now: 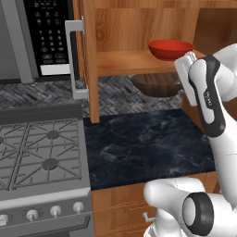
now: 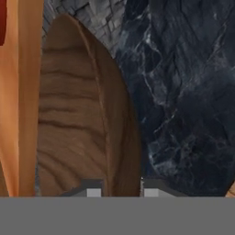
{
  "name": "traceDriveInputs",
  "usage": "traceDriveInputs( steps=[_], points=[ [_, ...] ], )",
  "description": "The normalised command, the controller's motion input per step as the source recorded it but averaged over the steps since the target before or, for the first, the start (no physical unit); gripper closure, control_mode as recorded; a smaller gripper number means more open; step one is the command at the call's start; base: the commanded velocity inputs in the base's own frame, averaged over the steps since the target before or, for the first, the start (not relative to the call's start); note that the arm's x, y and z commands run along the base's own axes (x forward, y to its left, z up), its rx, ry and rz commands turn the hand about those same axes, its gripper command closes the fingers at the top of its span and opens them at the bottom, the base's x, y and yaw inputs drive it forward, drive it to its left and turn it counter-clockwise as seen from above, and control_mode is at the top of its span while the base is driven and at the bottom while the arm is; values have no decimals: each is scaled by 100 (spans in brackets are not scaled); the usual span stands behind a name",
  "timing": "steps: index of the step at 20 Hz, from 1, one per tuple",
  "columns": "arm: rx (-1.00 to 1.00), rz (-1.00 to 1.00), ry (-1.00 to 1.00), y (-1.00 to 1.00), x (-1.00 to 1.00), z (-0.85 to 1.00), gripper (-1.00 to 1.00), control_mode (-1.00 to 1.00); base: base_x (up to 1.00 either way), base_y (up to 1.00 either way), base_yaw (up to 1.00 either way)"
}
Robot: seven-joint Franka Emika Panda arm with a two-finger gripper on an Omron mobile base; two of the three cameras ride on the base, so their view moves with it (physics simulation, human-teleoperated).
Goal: Open the cabinet. Pick the bowls from the counter and place them in the cabinet. Then close the cabinet.
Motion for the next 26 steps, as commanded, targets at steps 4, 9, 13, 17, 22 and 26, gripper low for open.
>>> traceDriveInputs(
  steps=[4,9,13,17,22,26],
  points=[
    [0,0,-22,1,-21,18,100,-100,0,0,0],
    [0,0,-3,-5,-56,-28,100,-100,0,0,0],
    [-3,0,0,0,-57,-41,100,-100,0,0,0],
    [0,0,0,-5,-60,-16,100,-100,0,0,0],
    [1,0,-7,-14,-92,6,100,-100,0,0,0],
    [0,0,-11,-2,-96,54,100,-100,0,0,0]
  ],
)
